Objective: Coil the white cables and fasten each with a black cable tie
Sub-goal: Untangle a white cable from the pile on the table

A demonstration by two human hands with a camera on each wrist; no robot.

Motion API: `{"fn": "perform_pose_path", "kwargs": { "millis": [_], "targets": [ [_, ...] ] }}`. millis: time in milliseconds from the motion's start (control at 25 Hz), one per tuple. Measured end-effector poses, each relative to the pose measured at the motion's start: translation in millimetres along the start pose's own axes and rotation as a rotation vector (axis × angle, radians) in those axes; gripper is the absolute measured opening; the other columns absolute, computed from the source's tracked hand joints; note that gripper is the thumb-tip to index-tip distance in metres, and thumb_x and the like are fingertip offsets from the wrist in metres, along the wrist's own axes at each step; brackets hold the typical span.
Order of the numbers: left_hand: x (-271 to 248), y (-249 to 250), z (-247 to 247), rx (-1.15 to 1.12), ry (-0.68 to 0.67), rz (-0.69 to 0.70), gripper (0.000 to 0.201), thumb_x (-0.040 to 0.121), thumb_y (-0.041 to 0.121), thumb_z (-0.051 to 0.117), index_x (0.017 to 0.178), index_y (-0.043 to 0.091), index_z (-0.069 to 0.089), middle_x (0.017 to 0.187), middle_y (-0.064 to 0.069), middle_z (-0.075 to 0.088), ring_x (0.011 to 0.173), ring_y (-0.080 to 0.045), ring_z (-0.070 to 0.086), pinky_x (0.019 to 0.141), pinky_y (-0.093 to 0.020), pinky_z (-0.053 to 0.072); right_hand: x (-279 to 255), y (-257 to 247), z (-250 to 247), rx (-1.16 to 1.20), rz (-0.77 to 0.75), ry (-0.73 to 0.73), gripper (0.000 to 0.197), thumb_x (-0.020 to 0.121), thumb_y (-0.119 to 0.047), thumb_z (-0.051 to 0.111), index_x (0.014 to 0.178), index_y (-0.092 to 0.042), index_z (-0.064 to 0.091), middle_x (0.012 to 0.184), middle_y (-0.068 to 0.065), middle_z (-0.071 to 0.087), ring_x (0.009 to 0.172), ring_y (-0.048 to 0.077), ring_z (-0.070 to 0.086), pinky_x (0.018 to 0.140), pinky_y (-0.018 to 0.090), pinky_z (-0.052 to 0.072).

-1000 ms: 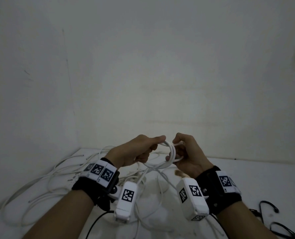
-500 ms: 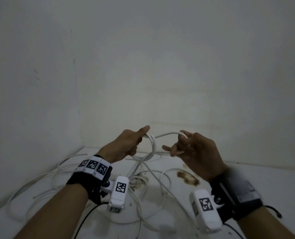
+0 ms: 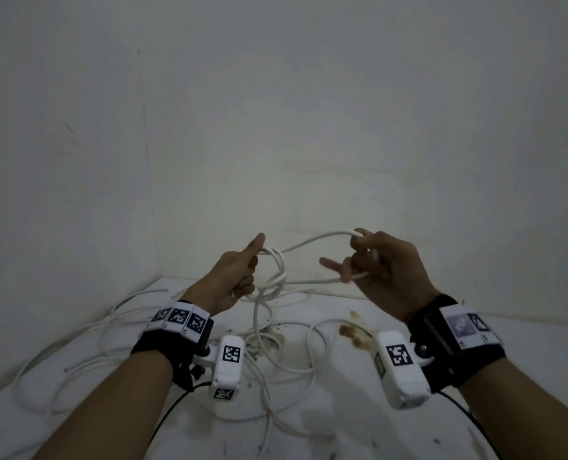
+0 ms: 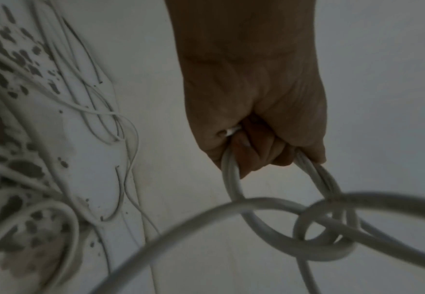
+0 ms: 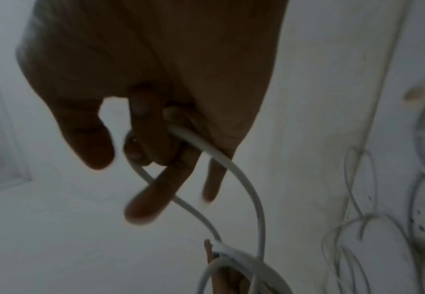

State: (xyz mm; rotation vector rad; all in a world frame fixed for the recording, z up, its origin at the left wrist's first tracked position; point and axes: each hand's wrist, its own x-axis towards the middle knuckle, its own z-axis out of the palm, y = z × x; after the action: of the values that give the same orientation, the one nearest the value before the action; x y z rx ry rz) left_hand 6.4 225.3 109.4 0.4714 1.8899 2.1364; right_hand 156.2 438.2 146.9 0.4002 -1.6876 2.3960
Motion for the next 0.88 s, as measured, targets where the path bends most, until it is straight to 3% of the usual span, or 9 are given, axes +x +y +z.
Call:
{"fn": "perform_pose_path", "kwargs": {
  "millis": [80, 200, 320, 480, 560, 640, 680, 760, 880],
  "targets": [
    [0, 5, -6, -0.022, -0.014, -0.005, 0.047, 0.087, 0.052, 0.064, 0.059, 0.021, 0.041, 0.052, 0.004, 0.019, 0.040, -0.011, 0.016, 0.040, -0.022, 0.017, -5, 4, -3, -0.291, 0.013, 0.019, 0.019, 0.085, -0.016, 0.056, 0.068, -0.010, 0.054, 0.041, -0.002, 0.021, 0.037, 0.017, 0.027, 0.048, 0.029, 0.030],
    [-2, 10, -18, 0.111, -0.039, 0.014, 0.051, 0.087, 0.051, 0.063, 0.055, 0.022, 0.036, 0.047, 0.005, 0.021, 0.039, -0.011, 0.017, 0.040, -0.023, 0.020, 6, 1, -33, -1.667, -0.101, 0.145, 0.032, 0.086, -0.029, 0.064, 0.060, -0.014, 0.053, 0.047, 0.003, 0.047, 0.046, 0.019, 0.043, 0.048, 0.027, 0.033],
    [-1, 15, -16, 0.222, -0.013, 0.046, 0.051, 0.088, 0.051, 0.063, 0.055, 0.019, 0.039, 0.047, 0.003, 0.025, 0.039, -0.012, 0.020, 0.042, -0.022, 0.022, 17, 0, -41, -2.150, -0.105, 0.266, 0.027, 0.090, -0.036, 0.051, 0.071, -0.017, 0.047, 0.055, -0.001, 0.044, 0.055, 0.025, 0.049, 0.052, 0.028, 0.031],
    [7, 30, -10, 0.365, -0.002, 0.129, 0.052, 0.085, 0.055, 0.065, 0.059, 0.013, 0.049, 0.051, -0.001, 0.027, 0.042, -0.014, 0.025, 0.047, -0.022, 0.031, 26, 5, -49, -2.053, -0.157, 0.588, 0.020, 0.098, -0.022, 0.053, 0.083, -0.009, 0.049, 0.070, 0.009, 0.056, 0.058, 0.025, 0.041, 0.057, 0.032, 0.029],
    [8, 29, -8, 0.421, 0.005, 0.162, 0.056, 0.083, 0.060, 0.063, 0.064, 0.009, 0.051, 0.052, -0.002, 0.030, 0.043, -0.015, 0.028, 0.051, -0.024, 0.035, 30, 4, -50, -1.979, -0.126, 0.657, 0.012, 0.098, -0.013, 0.054, 0.099, -0.002, 0.051, 0.087, 0.020, 0.064, 0.064, 0.032, 0.050, 0.059, 0.034, 0.031],
    [7, 25, -7, 0.525, 0.007, 0.202, 0.058, 0.083, 0.065, 0.059, 0.064, 0.011, 0.046, 0.051, -0.003, 0.033, 0.042, -0.014, 0.033, 0.050, -0.022, 0.036, 37, -1, -49, -1.803, 0.040, 0.695, 0.051, 0.095, -0.021, 0.063, 0.129, 0.006, 0.036, 0.113, 0.026, 0.061, 0.096, 0.040, 0.060, 0.069, 0.037, 0.041],
    [6, 21, -9, 0.548, 0.011, 0.211, 0.059, 0.083, 0.065, 0.058, 0.064, 0.011, 0.044, 0.051, -0.003, 0.033, 0.042, -0.013, 0.033, 0.049, -0.022, 0.035, 41, -3, -53, -1.672, 0.144, 0.675, 0.083, 0.088, -0.028, 0.072, 0.141, 0.009, 0.020, 0.131, 0.030, 0.051, 0.118, 0.042, 0.053, 0.083, 0.040, 0.047],
    [8, 14, -19, 0.507, 0.052, 0.168, 0.060, 0.081, 0.064, 0.061, 0.064, 0.008, 0.050, 0.052, -0.001, 0.032, 0.045, -0.014, 0.029, 0.051, -0.024, 0.032, 41, -11, -60, -1.400, 0.322, 0.625, 0.134, 0.071, -0.040, 0.087, 0.151, 0.003, -0.011, 0.154, 0.031, 0.023, 0.142, 0.042, 0.030, 0.111, 0.047, 0.038],
    [8, 0, -34, 0.427, 0.086, 0.085, 0.054, 0.081, 0.060, 0.064, 0.067, 0.007, 0.060, 0.047, 0.002, 0.034, 0.045, -0.015, 0.027, 0.052, -0.026, 0.028, 41, -14, -75, -0.846, 0.323, 0.662, 0.136, 0.063, -0.050, 0.089, 0.155, -0.006, -0.002, 0.155, 0.023, 0.028, 0.137, 0.037, 0.041, 0.109, 0.052, 0.042]
  ]
}}
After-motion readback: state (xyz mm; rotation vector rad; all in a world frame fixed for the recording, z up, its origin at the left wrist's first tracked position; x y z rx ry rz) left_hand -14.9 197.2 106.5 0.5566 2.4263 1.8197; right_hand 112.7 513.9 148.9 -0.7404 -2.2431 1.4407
